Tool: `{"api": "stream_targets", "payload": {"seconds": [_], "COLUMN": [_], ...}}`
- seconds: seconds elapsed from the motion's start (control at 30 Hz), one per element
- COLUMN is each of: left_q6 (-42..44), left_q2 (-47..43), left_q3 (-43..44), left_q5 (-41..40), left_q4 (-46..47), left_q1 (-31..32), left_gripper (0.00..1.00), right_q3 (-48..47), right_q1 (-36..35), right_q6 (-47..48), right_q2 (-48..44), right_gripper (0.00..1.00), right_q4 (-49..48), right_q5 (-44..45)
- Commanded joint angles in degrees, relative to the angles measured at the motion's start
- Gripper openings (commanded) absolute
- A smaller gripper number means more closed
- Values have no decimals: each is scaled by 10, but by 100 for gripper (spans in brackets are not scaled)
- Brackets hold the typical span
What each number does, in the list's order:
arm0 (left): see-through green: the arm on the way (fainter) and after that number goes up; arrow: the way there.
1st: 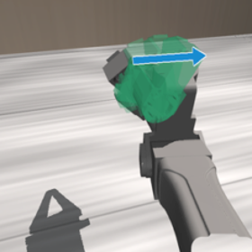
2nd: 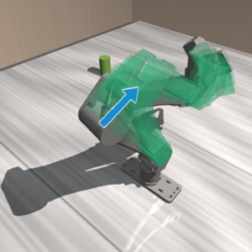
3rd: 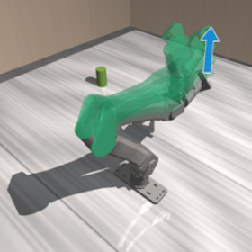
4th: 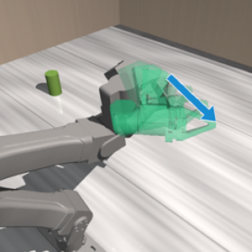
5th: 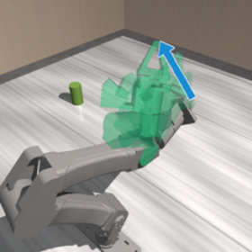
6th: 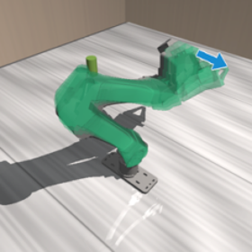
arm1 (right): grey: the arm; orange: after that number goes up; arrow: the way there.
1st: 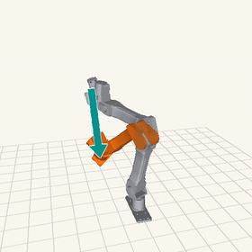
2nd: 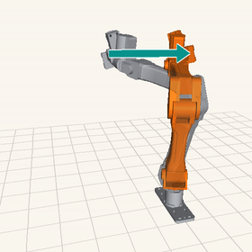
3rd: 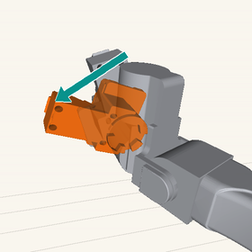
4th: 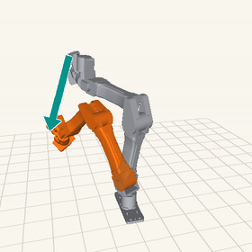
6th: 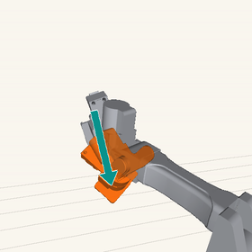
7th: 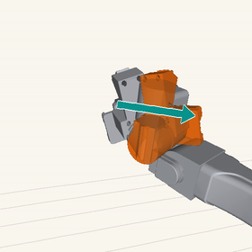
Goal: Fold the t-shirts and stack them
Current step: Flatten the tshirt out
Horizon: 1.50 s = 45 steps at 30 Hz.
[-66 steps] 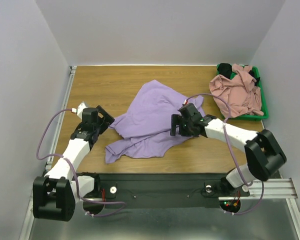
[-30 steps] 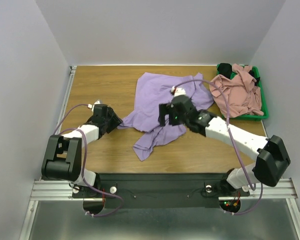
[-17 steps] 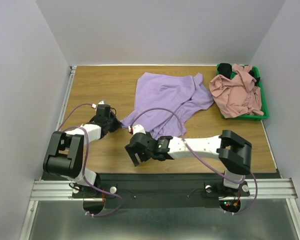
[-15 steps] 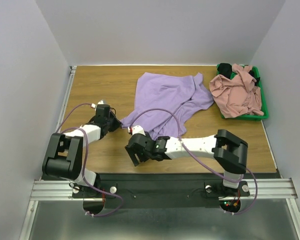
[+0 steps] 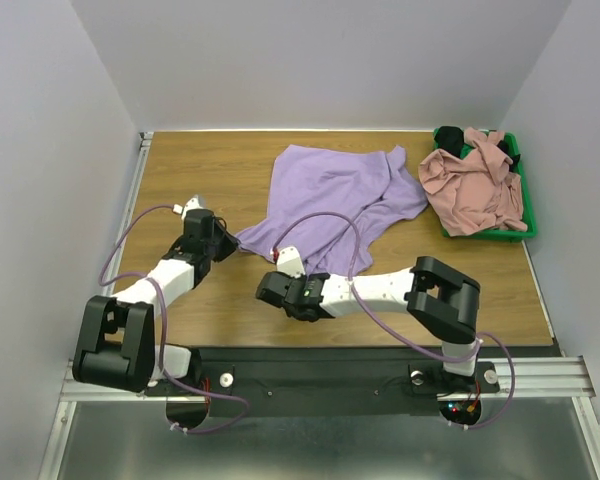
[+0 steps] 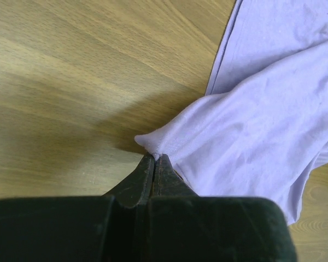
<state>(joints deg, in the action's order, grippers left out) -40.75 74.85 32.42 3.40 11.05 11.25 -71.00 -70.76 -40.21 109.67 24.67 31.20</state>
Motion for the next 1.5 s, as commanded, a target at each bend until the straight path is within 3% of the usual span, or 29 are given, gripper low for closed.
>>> {"api": "stream_targets", "payload": {"seconds": [0.0, 0.13, 0.3, 0.6, 0.8, 0.93, 1.13, 1.27, 1.47], "left_q6": [8, 1, -3, 36, 74, 102, 132, 137, 135], "left_q2": [-48, -102, -178, -229, -265, -290, -295, -302, -288], "left_q3": [13, 52, 125, 338, 496, 599, 699, 723, 700], "left_q5": [-23, -57, -111, -197, -218, -208, -162, -151, -171], "left_q4": [-22, -57, -97, -199, -223, -228, -229, -232, -218], "left_q1": [3, 3, 3, 3, 3, 3, 3, 3, 3], "left_gripper": [0, 0, 0, 0, 0, 0, 0, 0, 0], "right_q3": [12, 17, -23, -301, -468, -621, -667, -659, -654], "right_q1": [18, 83, 195, 223, 222, 223, 222, 222, 222], "right_q6": [-57, -61, 27, 231, 376, 420, 438, 449, 501], "right_q2": [-85, -191, -301, -356, -363, -358, -387, -401, -371], "right_gripper": [0, 0, 0, 0, 0, 0, 1, 1, 1], "right_q4": [100, 163, 164, 163, 129, 122, 39, 12, -45], "right_q5": [147, 217, 273, 366, 260, 122, -75, -84, -4]}}
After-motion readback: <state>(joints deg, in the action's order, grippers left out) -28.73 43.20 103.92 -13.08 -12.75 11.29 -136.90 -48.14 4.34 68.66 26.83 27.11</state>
